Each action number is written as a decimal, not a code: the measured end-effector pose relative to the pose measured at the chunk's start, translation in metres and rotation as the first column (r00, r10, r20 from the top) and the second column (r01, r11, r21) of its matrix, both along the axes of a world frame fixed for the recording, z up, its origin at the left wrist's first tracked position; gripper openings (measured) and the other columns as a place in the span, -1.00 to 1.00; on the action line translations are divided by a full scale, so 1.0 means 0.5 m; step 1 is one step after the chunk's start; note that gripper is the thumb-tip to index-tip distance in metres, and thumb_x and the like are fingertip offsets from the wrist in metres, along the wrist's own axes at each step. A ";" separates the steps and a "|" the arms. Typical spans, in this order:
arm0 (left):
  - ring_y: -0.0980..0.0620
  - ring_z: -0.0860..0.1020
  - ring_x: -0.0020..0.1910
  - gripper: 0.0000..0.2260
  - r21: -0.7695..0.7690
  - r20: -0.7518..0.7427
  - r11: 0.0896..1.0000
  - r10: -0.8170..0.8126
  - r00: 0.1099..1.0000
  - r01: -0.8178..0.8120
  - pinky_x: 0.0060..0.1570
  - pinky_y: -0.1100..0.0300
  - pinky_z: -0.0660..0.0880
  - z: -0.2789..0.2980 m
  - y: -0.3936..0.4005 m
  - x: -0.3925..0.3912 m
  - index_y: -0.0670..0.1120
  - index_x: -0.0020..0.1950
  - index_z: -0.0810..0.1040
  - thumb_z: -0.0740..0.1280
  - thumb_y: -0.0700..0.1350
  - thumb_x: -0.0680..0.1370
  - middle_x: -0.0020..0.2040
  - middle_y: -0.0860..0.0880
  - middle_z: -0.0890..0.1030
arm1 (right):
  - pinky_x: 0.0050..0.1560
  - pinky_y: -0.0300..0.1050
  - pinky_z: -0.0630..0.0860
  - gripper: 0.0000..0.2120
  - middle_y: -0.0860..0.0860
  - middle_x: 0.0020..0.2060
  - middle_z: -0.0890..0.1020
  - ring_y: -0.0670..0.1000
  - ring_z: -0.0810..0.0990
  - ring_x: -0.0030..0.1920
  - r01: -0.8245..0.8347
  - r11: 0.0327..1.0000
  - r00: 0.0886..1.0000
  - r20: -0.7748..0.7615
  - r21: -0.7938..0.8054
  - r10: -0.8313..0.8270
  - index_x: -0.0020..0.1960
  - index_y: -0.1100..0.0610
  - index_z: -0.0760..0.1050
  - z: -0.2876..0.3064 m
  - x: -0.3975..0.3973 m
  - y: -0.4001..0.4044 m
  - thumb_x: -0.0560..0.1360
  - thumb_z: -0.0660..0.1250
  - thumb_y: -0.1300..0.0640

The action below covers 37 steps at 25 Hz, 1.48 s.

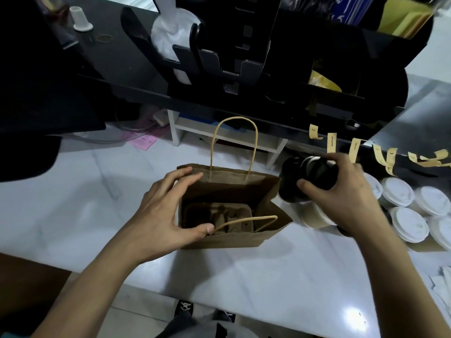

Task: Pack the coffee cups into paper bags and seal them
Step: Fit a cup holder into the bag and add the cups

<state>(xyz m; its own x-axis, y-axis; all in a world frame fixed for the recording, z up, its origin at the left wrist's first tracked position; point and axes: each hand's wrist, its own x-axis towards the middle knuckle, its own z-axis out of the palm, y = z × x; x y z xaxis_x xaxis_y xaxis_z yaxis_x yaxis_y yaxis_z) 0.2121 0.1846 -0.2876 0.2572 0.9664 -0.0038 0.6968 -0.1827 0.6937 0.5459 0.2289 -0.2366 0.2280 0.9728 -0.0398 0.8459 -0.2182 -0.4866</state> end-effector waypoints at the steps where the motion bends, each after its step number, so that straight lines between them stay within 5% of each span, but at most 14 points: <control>1: 0.19 0.11 0.53 -0.15 -0.005 -0.001 1.000 -0.001 1.000 0.001 0.45 0.02 0.26 0.001 0.002 0.001 0.34 0.53 0.16 0.40 0.42 0.30 0.50 0.41 0.06 | 0.13 -0.01 0.45 -0.24 0.09 0.25 0.46 0.14 0.50 0.22 -0.006 0.999 1.000 -0.028 0.054 0.008 0.43 -0.09 0.30 0.024 0.000 -0.002 0.34 0.48 -0.26; 5: 0.19 0.10 0.53 -0.13 -0.013 -0.005 1.000 -0.015 1.000 0.015 0.45 0.04 0.25 0.004 0.009 0.006 0.31 0.54 0.14 0.37 0.44 0.29 0.51 0.38 0.05 | 0.01 -0.27 0.31 -0.29 -0.07 0.21 0.47 -0.05 0.46 0.15 -0.051 0.971 0.988 -0.132 0.232 0.084 0.42 -0.16 0.34 0.110 -0.022 -0.023 0.34 0.48 -0.28; 11: 0.19 0.11 0.51 -0.09 0.002 -0.016 1.000 -0.026 1.000 0.026 0.44 0.11 0.23 0.005 0.014 0.008 0.28 0.57 0.09 0.38 0.43 0.30 0.53 0.35 0.05 | 0.09 -0.22 0.39 -0.31 -0.08 0.25 0.51 -0.08 0.51 0.22 -0.182 0.923 0.952 -0.174 0.339 0.251 0.41 -0.20 0.35 0.176 -0.066 -0.048 0.34 0.46 -0.27; 18: 0.25 0.09 0.49 -0.09 0.007 -0.004 1.000 -0.025 1.000 0.025 0.34 0.22 0.18 0.004 0.013 0.008 0.32 0.56 0.07 0.47 0.37 0.33 0.51 0.40 0.05 | 0.11 -0.61 0.30 -0.25 -0.34 0.23 0.45 -0.38 0.42 0.25 -0.508 0.840 0.820 -0.191 0.193 0.540 0.43 -0.27 0.34 0.159 -0.113 -0.029 0.31 0.54 -0.26; 23: 0.25 0.08 0.51 -0.06 -0.001 0.003 1.000 -0.031 1.000 0.031 0.34 0.23 0.18 0.005 0.011 0.006 0.31 0.57 0.06 0.49 0.36 0.31 0.51 0.41 0.04 | 0.25 -0.37 0.43 -0.22 -0.36 0.23 0.40 -0.30 0.40 0.27 -0.698 0.713 0.716 -0.107 -0.066 0.690 0.46 -0.26 0.30 0.103 -0.156 0.012 0.31 0.56 -0.14; 29: 0.22 0.09 0.51 -0.01 -0.018 -0.001 1.000 -0.012 1.000 0.012 0.41 0.18 0.18 0.006 0.008 0.007 0.29 0.58 0.04 0.52 0.35 0.29 0.51 0.39 0.04 | 0.35 -0.11 0.41 -0.21 -0.27 0.28 0.39 -0.13 0.35 0.30 -0.796 0.585 0.589 0.026 -0.152 0.808 0.47 -0.23 0.25 0.044 -0.206 0.039 0.31 0.51 -0.15; 37: 0.22 0.08 0.52 0.04 -0.031 0.053 0.999 0.020 0.998 -0.018 0.50 0.11 0.19 0.005 0.003 0.006 0.30 0.58 0.03 0.57 0.30 0.26 0.52 0.38 0.07 | 0.30 -0.05 0.45 -0.15 -0.06 0.31 0.51 0.00 0.46 0.29 -0.863 0.456 0.447 0.093 -0.217 0.890 0.48 0.01 0.34 -0.035 -0.278 0.059 0.29 0.58 -0.16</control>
